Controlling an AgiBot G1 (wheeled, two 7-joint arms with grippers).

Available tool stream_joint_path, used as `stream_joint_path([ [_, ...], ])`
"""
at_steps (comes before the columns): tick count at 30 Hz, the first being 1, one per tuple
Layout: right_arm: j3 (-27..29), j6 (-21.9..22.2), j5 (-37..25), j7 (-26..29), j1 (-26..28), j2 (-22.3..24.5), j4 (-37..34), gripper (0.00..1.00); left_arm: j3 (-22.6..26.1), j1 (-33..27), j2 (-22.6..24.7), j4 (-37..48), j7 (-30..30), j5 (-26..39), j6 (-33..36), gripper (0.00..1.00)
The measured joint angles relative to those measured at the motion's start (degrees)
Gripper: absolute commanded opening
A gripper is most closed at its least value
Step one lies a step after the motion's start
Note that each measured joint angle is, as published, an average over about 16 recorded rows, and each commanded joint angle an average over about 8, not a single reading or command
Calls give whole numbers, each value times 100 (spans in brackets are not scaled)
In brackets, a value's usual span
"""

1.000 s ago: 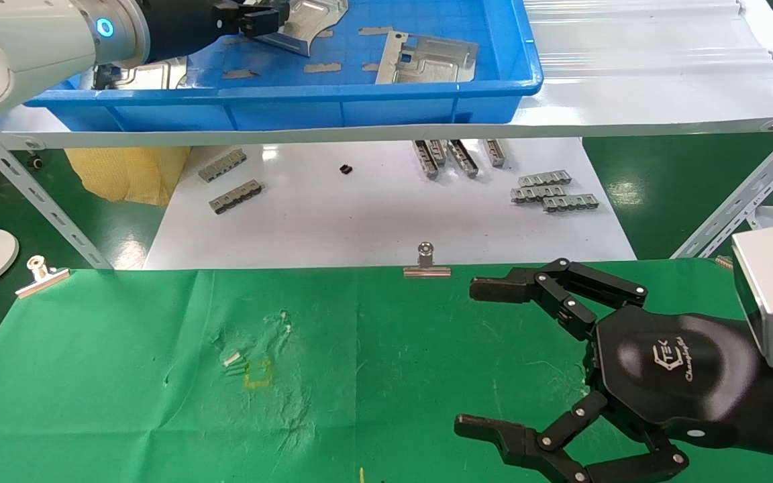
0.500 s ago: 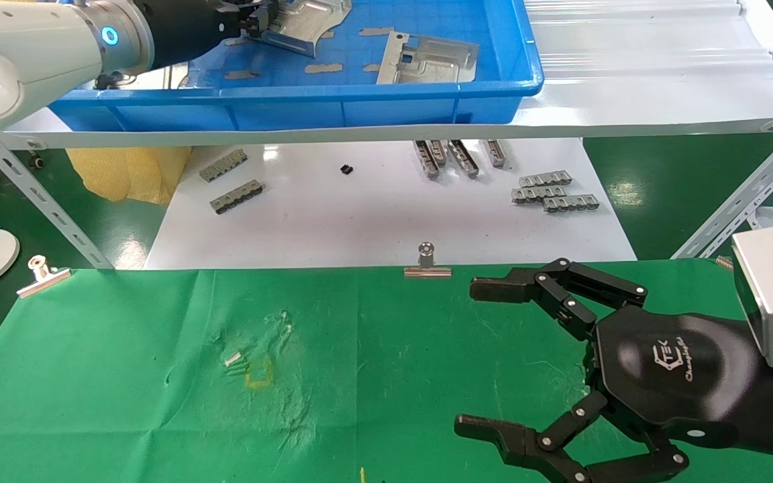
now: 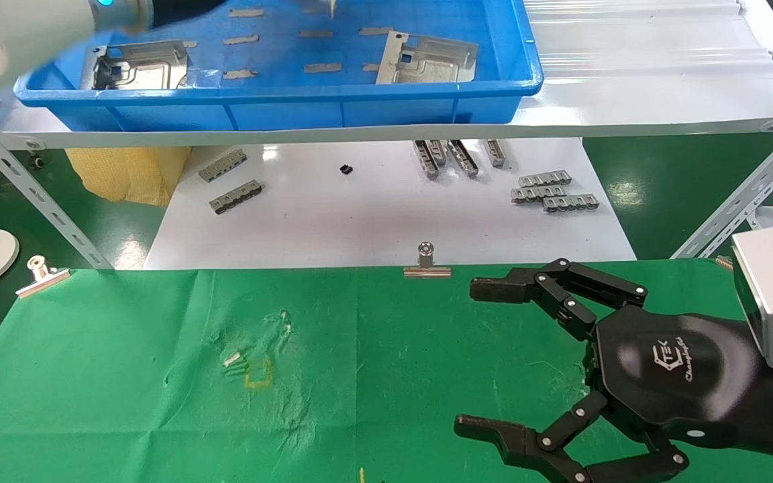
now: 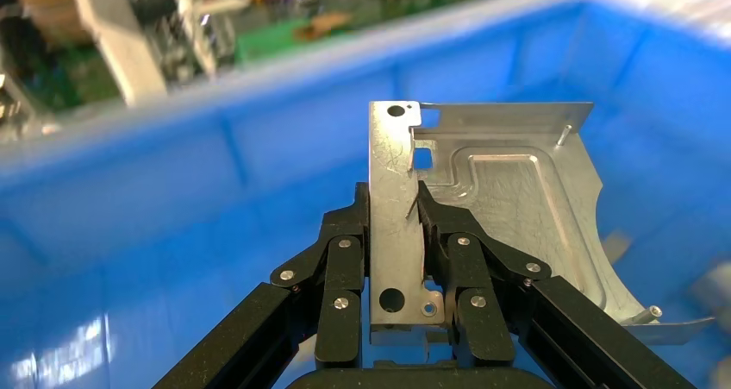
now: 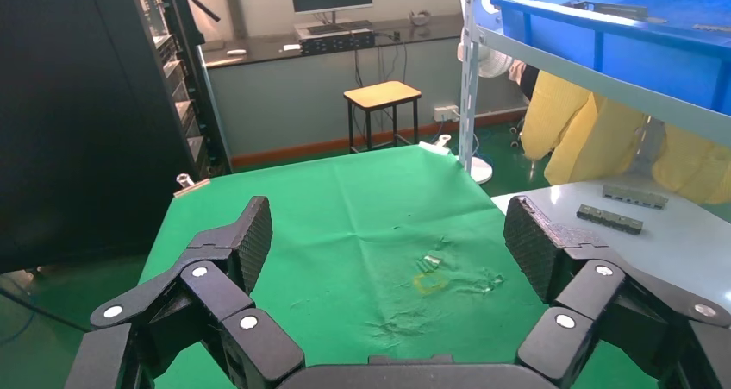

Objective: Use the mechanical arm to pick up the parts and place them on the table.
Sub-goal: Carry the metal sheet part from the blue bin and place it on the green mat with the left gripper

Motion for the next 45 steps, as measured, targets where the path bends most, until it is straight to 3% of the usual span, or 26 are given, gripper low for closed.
stream_joint_path([
  [6,0,0,0,0,0,0,0,100,-100,-98,-315,-157,474,-221,1050,0],
  [13,0,0,0,0,0,0,0,100,-193,-71,-876,-277,1107,-467,2832,0],
  [23,-1,0,0,0,0,0,0,100,-34,324,-1740,-716,1991,-657,4754,0],
  [33,-1,0,0,0,0,0,0,100,681,1236,-2360,-1305,2796,-533,5017,0],
  [42,-1,0,1,0,0,0,0,100,1188,1790,-2273,-972,3605,-205,4729,0],
  [43,-1,0,1,0,0,0,0,100,1222,1817,-2243,-908,3702,-166,4684,5],
  [45,-1,0,1,0,0,0,0,100,1283,1855,-2180,-779,3898,-82,4594,29],
])
